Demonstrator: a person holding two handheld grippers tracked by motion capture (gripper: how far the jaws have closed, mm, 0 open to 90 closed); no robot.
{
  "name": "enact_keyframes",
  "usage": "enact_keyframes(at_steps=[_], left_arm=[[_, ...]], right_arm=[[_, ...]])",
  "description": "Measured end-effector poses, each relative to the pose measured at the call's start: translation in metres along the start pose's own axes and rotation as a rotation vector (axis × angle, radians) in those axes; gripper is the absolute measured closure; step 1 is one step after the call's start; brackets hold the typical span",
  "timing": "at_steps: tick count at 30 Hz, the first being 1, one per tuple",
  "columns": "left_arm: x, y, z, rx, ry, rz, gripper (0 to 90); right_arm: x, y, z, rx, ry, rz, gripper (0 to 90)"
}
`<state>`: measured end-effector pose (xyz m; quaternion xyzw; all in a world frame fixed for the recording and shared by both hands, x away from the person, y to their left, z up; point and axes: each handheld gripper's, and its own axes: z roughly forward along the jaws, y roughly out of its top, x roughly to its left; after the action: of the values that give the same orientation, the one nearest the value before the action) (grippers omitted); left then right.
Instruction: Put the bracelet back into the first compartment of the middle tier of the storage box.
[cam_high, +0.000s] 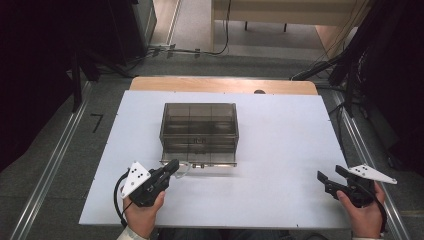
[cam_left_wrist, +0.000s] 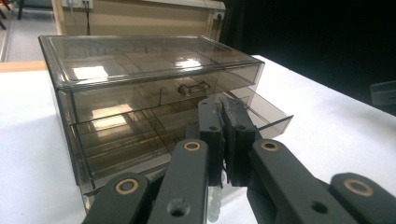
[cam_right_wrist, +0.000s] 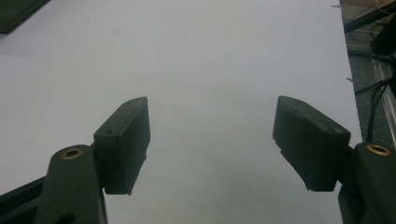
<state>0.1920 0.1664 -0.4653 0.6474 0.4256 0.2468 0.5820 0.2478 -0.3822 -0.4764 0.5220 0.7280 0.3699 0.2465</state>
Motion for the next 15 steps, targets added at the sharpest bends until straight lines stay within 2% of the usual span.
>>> enact_keyframes(at_steps=[15], left_arm=[[0.0091, 0.0047, -0.0017, -0.032, 0.026, -0.023, 88.0]], right_arm=[[0.0002, 0.0000, 0.0004, 0.003, 0.000, -0.001, 25.9]])
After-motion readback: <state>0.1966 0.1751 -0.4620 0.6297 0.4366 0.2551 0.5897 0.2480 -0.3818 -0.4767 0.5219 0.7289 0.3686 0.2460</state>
